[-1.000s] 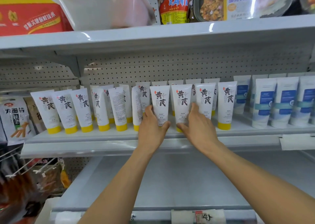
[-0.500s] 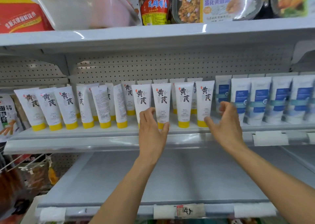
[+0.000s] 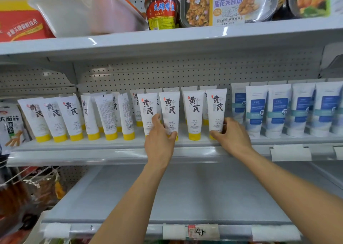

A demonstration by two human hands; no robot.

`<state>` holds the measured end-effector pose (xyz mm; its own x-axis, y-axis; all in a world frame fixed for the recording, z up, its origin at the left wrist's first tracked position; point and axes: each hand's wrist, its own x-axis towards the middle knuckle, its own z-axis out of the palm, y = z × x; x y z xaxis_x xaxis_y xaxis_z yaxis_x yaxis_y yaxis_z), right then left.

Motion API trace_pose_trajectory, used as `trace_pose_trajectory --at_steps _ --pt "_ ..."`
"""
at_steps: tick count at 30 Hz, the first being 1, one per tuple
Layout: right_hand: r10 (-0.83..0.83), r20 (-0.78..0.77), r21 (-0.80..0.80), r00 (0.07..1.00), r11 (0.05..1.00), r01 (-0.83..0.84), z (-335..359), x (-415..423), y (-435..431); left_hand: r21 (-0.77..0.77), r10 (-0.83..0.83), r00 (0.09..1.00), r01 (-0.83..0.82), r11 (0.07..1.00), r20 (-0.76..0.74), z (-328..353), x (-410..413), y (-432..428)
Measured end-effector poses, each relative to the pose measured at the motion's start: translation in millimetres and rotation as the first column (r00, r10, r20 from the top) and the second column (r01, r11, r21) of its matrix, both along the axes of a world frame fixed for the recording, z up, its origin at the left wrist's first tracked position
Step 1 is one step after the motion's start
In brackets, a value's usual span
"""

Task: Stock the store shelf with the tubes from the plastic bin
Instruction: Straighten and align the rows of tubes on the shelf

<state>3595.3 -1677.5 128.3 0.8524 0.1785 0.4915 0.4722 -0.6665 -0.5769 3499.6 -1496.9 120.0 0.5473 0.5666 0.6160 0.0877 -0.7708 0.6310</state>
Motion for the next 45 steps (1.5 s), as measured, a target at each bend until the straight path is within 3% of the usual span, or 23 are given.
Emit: trace_pose_trajectory --at_steps 10,13,17,20,25,37,41,45 --pt "0.027 0.011 0.067 1.0 0.997 -0.028 -2.5 -0.7 -2.5 -0.012 -0.037 0.999 0.037 0.999 0.029 -0.8 -1.1 -0.3" --pt "0.015 0.105 0.185 0.994 0.982 -0.034 -6.0 -6.8 -5.4 -0.022 -0.074 0.996 0.076 0.997 0.056 -2.0 -3.3 -0.3" --pt "-0.008 0.313 0.199 0.95 0.978 -0.057 -4.8 -21.9 -4.2 -0.011 -0.101 0.99 0.102 0.995 0.098 -4.9 -10.4 1.4" --pt "0.149 0.449 0.064 0.881 0.978 -0.198 1.9 -37.4 10.0 0.085 -0.089 0.989 0.079 0.993 0.117 -6.9 -19.1 6.2" --pt "0.317 0.471 -0.192 0.823 0.948 -0.255 15.1 -59.8 46.4 0.202 -0.096 0.994 0.084 0.976 0.051 4.7 -46.4 29.6" --pt "0.41 0.586 -0.323 0.699 0.909 -0.262 109.0 -86.8 137.8 0.33 -0.21 0.978 0.202 0.922 -0.012 90.3 -122.8 171.9" --pt "0.45 0.493 -0.382 0.745 0.881 -0.279 157.9 -87.4 179.0 0.326 -0.247 0.969 0.243 0.913 -0.031 136.3 -131.3 230.7" --pt "0.478 0.334 -0.447 0.813 0.839 -0.31 192.1 -75.6 219.8 0.275 -0.287 0.943 0.324 0.905 -0.166 171.1 -122.9 286.5"
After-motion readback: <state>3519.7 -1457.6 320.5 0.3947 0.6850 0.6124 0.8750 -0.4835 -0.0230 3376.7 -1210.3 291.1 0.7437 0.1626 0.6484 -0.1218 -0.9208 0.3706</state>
